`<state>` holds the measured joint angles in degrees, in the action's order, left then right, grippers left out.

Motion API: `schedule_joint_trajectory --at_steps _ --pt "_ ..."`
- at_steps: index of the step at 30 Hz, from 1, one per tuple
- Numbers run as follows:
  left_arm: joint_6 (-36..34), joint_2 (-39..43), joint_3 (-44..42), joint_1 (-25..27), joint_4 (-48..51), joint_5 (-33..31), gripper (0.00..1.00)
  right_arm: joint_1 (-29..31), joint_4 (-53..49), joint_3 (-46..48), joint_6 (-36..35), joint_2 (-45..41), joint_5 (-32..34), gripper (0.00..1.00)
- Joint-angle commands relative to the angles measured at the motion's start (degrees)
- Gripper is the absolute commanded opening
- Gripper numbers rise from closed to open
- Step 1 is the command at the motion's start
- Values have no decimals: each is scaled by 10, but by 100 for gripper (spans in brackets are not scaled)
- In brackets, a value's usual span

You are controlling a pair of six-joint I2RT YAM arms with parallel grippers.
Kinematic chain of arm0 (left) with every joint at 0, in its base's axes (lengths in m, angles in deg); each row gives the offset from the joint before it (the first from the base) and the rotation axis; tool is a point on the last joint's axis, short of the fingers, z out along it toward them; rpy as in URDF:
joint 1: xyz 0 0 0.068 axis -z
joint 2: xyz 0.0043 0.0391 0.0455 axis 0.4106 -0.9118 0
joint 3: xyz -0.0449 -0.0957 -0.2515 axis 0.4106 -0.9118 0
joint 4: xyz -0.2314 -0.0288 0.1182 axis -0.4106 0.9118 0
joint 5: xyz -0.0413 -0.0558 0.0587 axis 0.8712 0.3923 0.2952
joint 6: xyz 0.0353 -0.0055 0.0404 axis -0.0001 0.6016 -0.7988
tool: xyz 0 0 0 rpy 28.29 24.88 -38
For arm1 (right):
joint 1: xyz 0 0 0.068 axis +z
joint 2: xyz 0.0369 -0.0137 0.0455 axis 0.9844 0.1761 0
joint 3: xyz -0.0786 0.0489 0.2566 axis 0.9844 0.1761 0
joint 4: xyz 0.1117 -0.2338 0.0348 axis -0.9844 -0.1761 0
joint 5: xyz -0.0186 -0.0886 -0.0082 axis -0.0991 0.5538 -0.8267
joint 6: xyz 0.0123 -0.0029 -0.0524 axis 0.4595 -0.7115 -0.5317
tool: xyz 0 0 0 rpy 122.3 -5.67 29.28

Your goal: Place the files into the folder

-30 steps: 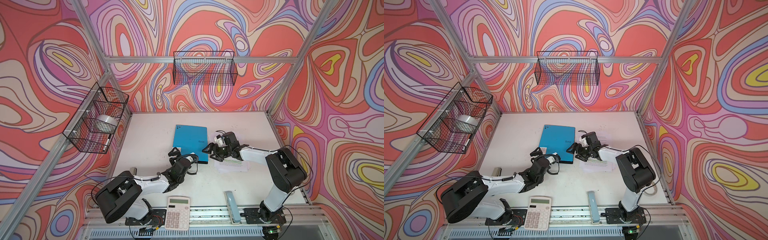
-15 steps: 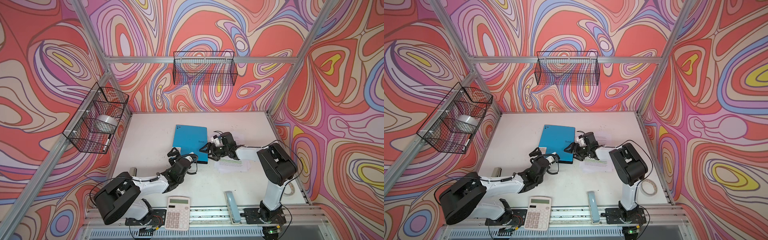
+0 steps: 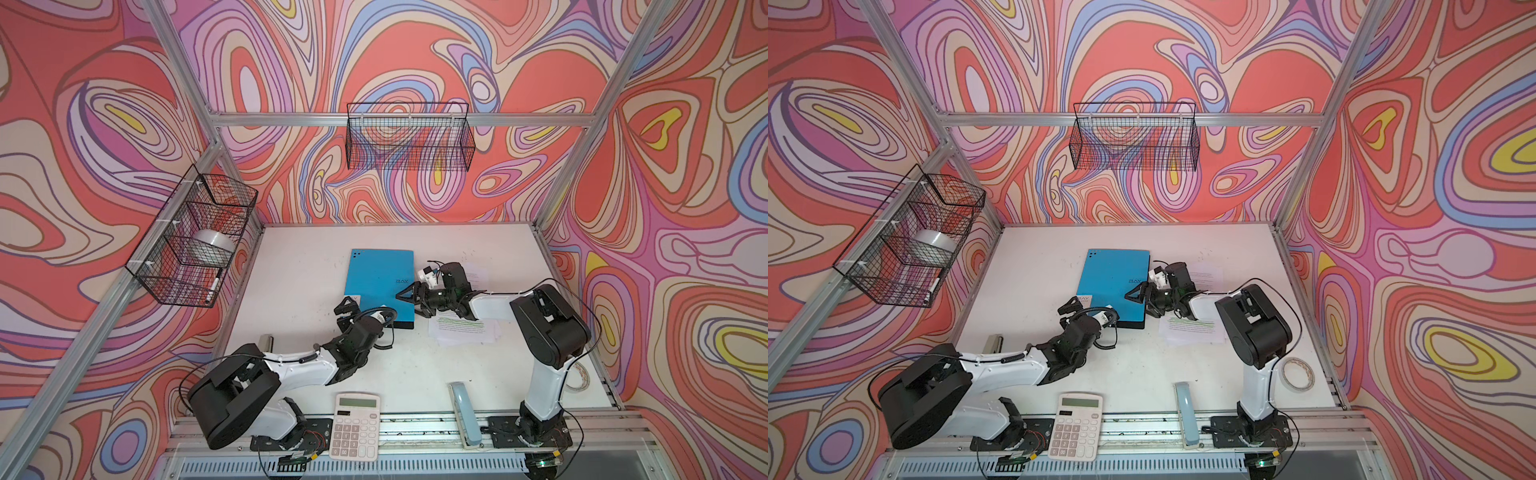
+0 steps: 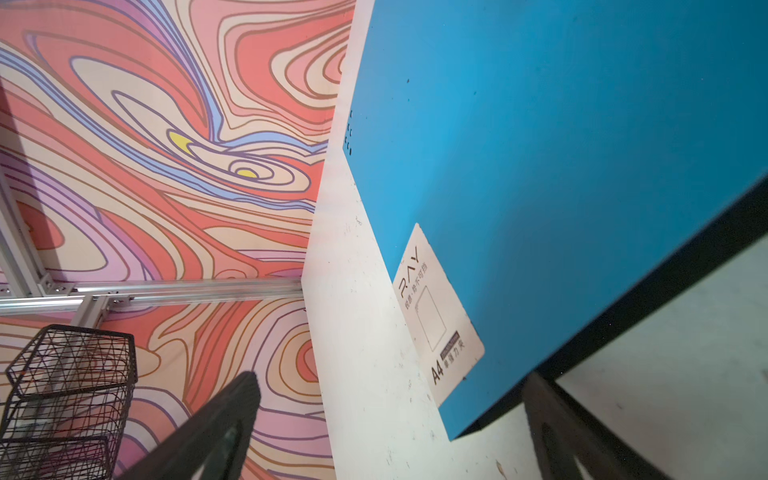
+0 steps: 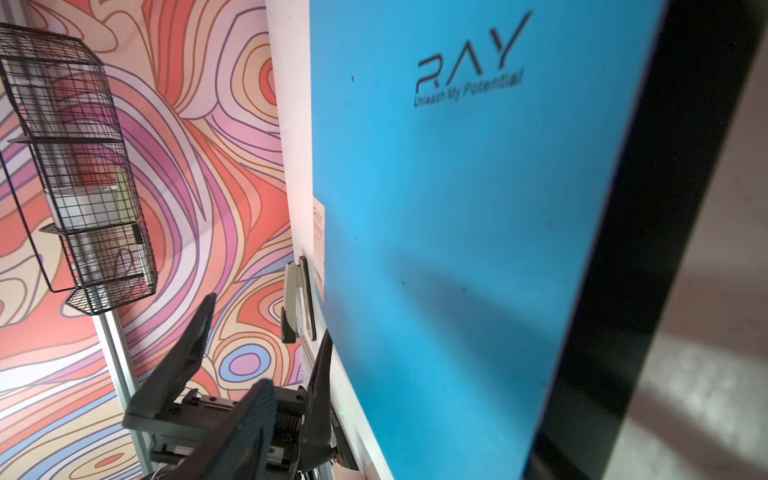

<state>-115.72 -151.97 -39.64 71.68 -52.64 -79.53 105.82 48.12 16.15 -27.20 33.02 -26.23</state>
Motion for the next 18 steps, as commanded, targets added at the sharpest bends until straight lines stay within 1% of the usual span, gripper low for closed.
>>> schedule_joint_trajectory --at_steps 1,2,8,10,12,13,14,15,18 --pt "49 39 26 3 106 20 100 4 53 -6 26 14 -16 75" --pt "64 56 52 3 144 30 100 3 55 -5 27 14 -17 74" --pt "147 170 107 1 389 108 100 4 65 5 30 4 -11 74" --pt "170 197 124 2 447 121 100 3 66 7 29 0 -10 74" --pt "191 214 143 1 489 125 100 3 68 7 29 -4 -9 73" --pt "199 217 156 -1 503 128 100 4 68 5 28 -5 -8 68" --pt "207 218 169 -3 517 132 100 4 70 3 27 -6 -10 61" --pt "219 216 188 -8 530 138 100 5 71 1 27 -7 -11 58" --pt "257 193 256 -35 574 171 100 11 62 -4 20 -13 -4 58"
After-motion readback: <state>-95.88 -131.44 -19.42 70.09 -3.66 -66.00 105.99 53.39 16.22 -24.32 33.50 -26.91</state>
